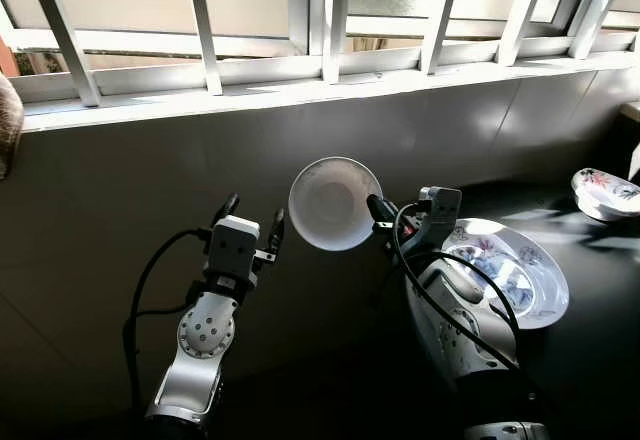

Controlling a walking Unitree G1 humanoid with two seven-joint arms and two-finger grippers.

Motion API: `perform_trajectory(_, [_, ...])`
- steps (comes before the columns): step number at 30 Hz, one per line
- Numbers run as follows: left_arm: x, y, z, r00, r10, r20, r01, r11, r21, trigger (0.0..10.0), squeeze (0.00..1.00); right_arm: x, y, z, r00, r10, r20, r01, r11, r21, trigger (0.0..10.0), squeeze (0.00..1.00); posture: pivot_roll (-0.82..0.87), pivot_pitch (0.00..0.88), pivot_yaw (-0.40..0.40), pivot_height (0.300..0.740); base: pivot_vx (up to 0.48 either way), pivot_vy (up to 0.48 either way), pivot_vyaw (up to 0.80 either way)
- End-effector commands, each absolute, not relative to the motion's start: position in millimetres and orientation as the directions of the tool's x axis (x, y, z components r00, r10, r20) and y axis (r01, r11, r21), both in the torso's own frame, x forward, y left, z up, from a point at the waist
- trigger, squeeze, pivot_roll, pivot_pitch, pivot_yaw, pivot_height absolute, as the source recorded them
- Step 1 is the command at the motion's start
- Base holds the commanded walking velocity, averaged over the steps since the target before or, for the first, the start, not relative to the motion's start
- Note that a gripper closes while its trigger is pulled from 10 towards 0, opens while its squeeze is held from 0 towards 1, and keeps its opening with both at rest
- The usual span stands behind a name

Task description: Kitchen organization

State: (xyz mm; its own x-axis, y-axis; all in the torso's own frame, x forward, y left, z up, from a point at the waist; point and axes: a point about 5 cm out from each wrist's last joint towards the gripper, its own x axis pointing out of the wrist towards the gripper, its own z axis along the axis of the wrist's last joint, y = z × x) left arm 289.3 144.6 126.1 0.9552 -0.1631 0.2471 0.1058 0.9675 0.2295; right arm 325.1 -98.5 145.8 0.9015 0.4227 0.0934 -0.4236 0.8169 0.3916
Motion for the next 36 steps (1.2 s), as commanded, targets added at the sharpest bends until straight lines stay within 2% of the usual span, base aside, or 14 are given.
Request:
perform_trajectory(1, [288.2, 139.1, 127.5, 0.951, -0.178, 0.254, 0.12, 0.966, 0.228, 10.0, 0.0, 325.6, -107.0, 151.2, 0.91, 0.399, 0.115, -0.412, 0.834, 0.366, 0.0, 0.0, 0.1, 0.0, -0.024, 0.74, 0.0, 0.0, 0.8])
perform_trajectory(36, [290.8, 139.5, 127.3, 0.955, -0.168, 0.245, 0.112, 0.968, 0.226, 10.0, 0.0, 327.2, -103.6, 153.6, 0.916, 0.377, 0.135, -0.4, 0.869, 0.29, 0.0, 0.0, 0.1, 0.0, -0.019, 0.74, 0.0, 0.014, 0.8])
